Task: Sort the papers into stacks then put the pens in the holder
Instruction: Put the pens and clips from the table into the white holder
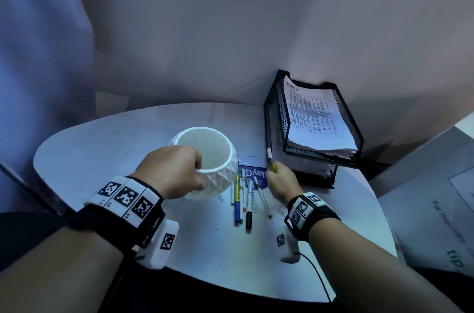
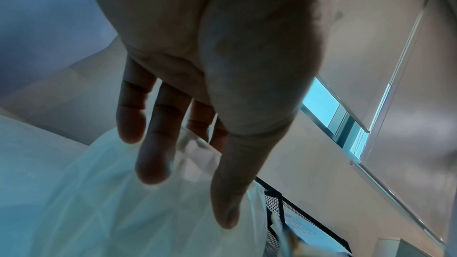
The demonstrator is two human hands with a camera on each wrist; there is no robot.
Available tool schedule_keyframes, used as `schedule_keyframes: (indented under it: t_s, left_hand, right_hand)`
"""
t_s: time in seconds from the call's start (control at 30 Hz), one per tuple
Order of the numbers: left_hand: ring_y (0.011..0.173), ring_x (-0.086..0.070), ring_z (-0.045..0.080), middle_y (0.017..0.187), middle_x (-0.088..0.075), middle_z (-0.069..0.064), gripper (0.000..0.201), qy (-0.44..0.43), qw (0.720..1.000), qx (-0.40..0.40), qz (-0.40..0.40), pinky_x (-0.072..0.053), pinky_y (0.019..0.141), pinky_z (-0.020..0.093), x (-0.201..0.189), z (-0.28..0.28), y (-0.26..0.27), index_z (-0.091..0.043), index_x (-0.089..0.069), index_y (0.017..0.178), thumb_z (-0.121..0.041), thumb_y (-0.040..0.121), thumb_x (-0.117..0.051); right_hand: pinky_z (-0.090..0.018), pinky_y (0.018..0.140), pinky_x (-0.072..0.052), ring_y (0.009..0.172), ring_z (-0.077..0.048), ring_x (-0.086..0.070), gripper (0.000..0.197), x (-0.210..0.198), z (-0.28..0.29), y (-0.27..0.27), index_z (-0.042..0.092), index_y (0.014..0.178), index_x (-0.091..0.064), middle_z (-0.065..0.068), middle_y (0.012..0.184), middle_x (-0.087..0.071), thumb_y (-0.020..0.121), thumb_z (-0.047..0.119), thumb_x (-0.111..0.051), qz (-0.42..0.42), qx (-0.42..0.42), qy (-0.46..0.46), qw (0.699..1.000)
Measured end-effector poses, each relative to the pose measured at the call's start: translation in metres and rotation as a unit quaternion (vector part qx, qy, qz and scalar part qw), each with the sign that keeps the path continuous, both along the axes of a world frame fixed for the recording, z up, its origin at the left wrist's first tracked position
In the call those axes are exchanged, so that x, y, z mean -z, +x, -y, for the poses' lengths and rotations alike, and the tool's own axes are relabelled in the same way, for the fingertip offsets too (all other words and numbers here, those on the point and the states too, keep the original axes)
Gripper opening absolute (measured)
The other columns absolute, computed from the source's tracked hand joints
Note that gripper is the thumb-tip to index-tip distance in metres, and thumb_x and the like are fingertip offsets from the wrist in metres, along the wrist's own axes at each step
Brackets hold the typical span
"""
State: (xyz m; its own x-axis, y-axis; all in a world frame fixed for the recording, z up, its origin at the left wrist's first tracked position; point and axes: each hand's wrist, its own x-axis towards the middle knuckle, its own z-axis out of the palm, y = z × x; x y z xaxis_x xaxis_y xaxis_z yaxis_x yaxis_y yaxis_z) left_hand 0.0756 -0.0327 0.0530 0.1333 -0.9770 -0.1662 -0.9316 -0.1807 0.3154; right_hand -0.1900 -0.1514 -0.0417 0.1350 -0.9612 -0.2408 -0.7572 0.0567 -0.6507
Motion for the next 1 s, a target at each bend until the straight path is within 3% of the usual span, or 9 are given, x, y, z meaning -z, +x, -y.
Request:
schedule_keyframes:
  t_s: [0.07, 0.17, 0.3, 0.5, 0.67, 0.73, 0.83, 0.9, 1.0]
  left_hand:
    - [0.082, -0.062, 0.020, 0.080, -0.066, -0.009, 0.023, 0.004, 1.000, 0.011, 0.003, -0.041, 0.064, 0.028, 0.000, -0.002, -0.002, -0.028, -0.065, 0.082, -0.047, 0.075, -0.077]
    - [0.082, -0.061, 0.022, 0.082, -0.066, -0.008, 0.024, 0.008, 0.999, 0.037, 0.011, -0.041, 0.065, 0.029, -0.002, -0.007, -0.008, -0.028, -0.067, 0.088, -0.046, 0.076, -0.077]
    - [0.084, -0.059, 0.022, 0.089, -0.067, -0.005, 0.026, 0.011, 0.997, 0.070, 0.018, -0.042, 0.067, 0.028, -0.004, -0.015, -0.019, -0.030, -0.070, 0.098, -0.044, 0.077, -0.076]
    - [0.080, -0.059, 0.023, 0.078, -0.061, -0.006, 0.020, 0.014, 0.995, 0.091, 0.043, -0.040, 0.063, 0.029, -0.007, -0.024, -0.021, -0.029, -0.069, 0.093, -0.040, 0.078, -0.076]
    - [0.081, -0.061, 0.025, 0.079, -0.063, -0.004, 0.016, 0.009, 0.997, 0.069, 0.037, -0.041, 0.062, 0.030, -0.007, -0.025, -0.009, -0.029, -0.067, 0.085, -0.038, 0.075, -0.075]
    - [0.084, -0.062, 0.027, 0.084, -0.067, -0.001, 0.016, -0.002, 0.998, 0.061, 0.031, -0.042, 0.065, 0.030, -0.008, -0.023, -0.006, -0.028, -0.069, 0.087, -0.038, 0.077, -0.075]
    - [0.083, -0.061, 0.028, 0.081, -0.065, 0.000, 0.014, -0.020, 0.999, 0.042, 0.024, -0.042, 0.066, 0.030, -0.011, -0.018, -0.002, -0.027, -0.067, 0.082, -0.039, 0.079, -0.075]
    - [0.083, -0.060, 0.028, 0.081, -0.065, 0.000, 0.015, -0.023, 0.999, 0.032, 0.020, -0.042, 0.066, 0.030, -0.012, -0.015, -0.001, -0.028, -0.064, 0.080, -0.039, 0.079, -0.075]
    - [0.083, -0.061, 0.028, 0.082, -0.066, 0.000, 0.014, -0.022, 0.999, 0.026, 0.017, -0.042, 0.067, 0.030, -0.011, -0.012, 0.000, -0.029, -0.064, 0.082, -0.039, 0.079, -0.074]
  right_hand:
    - [-0.040, 0.060, -0.044, 0.062, -0.023, -0.047, 0.016, -0.031, -0.004, 0.013, 0.013, 0.080, -0.046, -0.005, 0.070, -0.050, 0.094, 0.007, -0.041, 0.196, 0.043, -0.010, 0.980]
    - [-0.029, 0.050, -0.041, 0.057, -0.022, -0.052, 0.021, -0.080, -0.011, 0.041, 0.014, 0.082, -0.049, -0.004, 0.065, -0.052, 0.090, -0.001, -0.037, 0.410, 0.070, -0.018, 0.909]
    - [-0.030, 0.054, -0.043, 0.055, -0.023, -0.053, 0.023, -0.112, -0.031, 0.088, 0.013, 0.082, -0.050, -0.007, 0.064, -0.052, 0.086, -0.006, -0.039, 0.532, 0.063, -0.008, 0.844]
    - [-0.029, 0.064, -0.048, 0.069, -0.024, -0.064, 0.017, -0.092, -0.061, 0.122, 0.011, 0.086, -0.053, -0.012, 0.074, -0.061, 0.072, 0.002, -0.055, 0.432, -0.007, -0.012, 0.902]
    - [-0.041, 0.079, -0.056, 0.078, -0.030, -0.069, 0.015, -0.090, -0.045, 0.116, 0.005, 0.088, -0.063, -0.020, 0.076, -0.069, 0.076, -0.001, -0.057, 0.492, 0.055, -0.062, 0.867]
    - [-0.041, 0.075, -0.057, 0.074, -0.027, -0.067, 0.014, -0.087, -0.025, 0.100, 0.006, 0.082, -0.066, -0.016, 0.074, -0.069, 0.079, -0.001, -0.054, 0.469, 0.104, -0.118, 0.869]
    - [-0.035, 0.070, -0.054, 0.071, -0.019, -0.064, 0.016, -0.061, 0.005, 0.064, 0.016, 0.079, -0.073, -0.010, 0.078, -0.074, 0.081, 0.011, -0.058, 0.279, 0.144, -0.150, 0.938]
    - [-0.035, 0.081, -0.058, 0.083, -0.020, -0.069, 0.018, -0.032, 0.013, 0.034, 0.015, 0.092, -0.079, -0.007, 0.092, -0.078, 0.089, 0.018, -0.061, 0.092, 0.133, -0.081, 0.983]
    - [-0.034, 0.089, -0.058, 0.096, -0.029, -0.072, 0.019, 0.003, 0.008, -0.006, 0.012, 0.096, -0.081, -0.008, 0.098, -0.079, 0.090, 0.015, -0.063, -0.065, 0.143, -0.003, 0.988]
